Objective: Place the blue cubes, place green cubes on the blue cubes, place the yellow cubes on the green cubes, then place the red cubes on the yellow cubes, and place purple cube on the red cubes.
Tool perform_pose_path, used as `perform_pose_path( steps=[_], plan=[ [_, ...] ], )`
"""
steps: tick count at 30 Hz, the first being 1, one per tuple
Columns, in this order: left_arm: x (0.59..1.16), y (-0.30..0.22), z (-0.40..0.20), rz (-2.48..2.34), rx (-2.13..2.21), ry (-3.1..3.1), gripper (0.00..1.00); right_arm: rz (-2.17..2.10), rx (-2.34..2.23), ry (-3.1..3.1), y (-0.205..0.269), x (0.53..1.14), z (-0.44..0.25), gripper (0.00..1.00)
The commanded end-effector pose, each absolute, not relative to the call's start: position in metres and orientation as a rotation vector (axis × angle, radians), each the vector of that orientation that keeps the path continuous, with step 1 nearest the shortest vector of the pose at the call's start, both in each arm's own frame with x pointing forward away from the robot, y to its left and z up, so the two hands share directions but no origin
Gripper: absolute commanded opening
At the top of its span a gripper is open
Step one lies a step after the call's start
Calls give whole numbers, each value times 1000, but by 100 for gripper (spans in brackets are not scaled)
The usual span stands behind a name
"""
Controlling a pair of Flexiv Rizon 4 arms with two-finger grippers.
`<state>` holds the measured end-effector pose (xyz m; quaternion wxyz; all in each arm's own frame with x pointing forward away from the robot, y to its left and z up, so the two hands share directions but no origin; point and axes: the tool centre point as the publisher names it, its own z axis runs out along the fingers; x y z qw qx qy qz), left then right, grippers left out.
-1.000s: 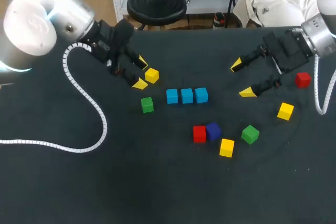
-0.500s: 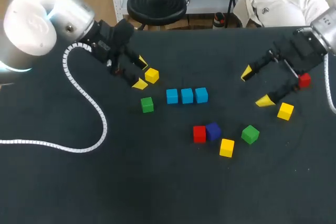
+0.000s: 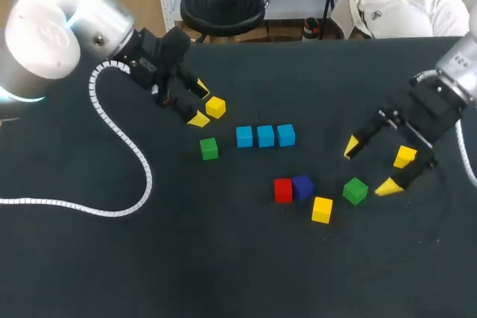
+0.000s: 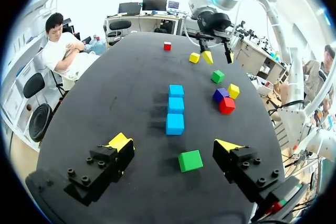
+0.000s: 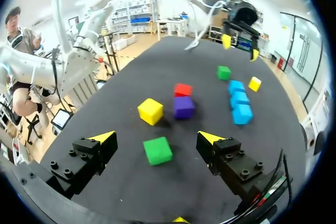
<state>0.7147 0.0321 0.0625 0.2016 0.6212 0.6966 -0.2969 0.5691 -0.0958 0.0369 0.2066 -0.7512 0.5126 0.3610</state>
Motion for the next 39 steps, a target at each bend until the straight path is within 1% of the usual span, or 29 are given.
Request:
perform_pose_path(
  steps=[1, 6, 10, 16, 27, 28, 30, 31, 32, 33, 34, 37, 38, 39],
  plan=[
    [716, 32, 63, -829, 1737, 1949, 100, 1015, -2111, 1405, -98, 557, 34, 100],
    [716, 32, 63, -829, 1737, 1949, 100, 986, -2158, 1401, -98, 552, 30, 100],
    [716, 32, 63, -829, 1737, 1949, 100, 933, -2135, 1386, -102, 566, 22, 100],
    [716, 32, 63, -829, 1737, 1949, 100, 992, -2230, 1341, -95, 572, 7, 100],
    [716, 32, 63, -829, 1737, 1949, 100, 1005, -2180, 1316, -98, 584, -7, 100],
    [716, 32, 63, -829, 1737, 1949, 100, 1006, -2178, 1316, -98, 585, -8, 95],
    [716, 32, 63, -829, 1737, 1949, 100, 1008, -2177, 1302, -96, 587, -8, 94],
    [716, 32, 63, -829, 1737, 1949, 100, 1009, -2179, 1292, -96, 587, -8, 91],
    [716, 32, 63, -829, 1737, 1949, 100, 1010, -2179, 1291, -95, 587, -9, 80],
    [716, 32, 63, -829, 1737, 1949, 100, 1015, -2178, 1287, -94, 587, -10, 73],
    [716, 32, 63, -829, 1737, 1949, 100, 1017, -2176, 1284, -93, 588, -11, 49],
    [716, 32, 63, -829, 1737, 1949, 100, 1024, -2176, 1278, -92, 587, -14, 40],
    [716, 32, 63, -829, 1737, 1949, 100, 1029, -2174, 1279, -92, 587, -15, 39],
    [716, 32, 63, -829, 1737, 1949, 100, 1035, -2168, 1281, -92, 587, -16, 34]
  ],
)
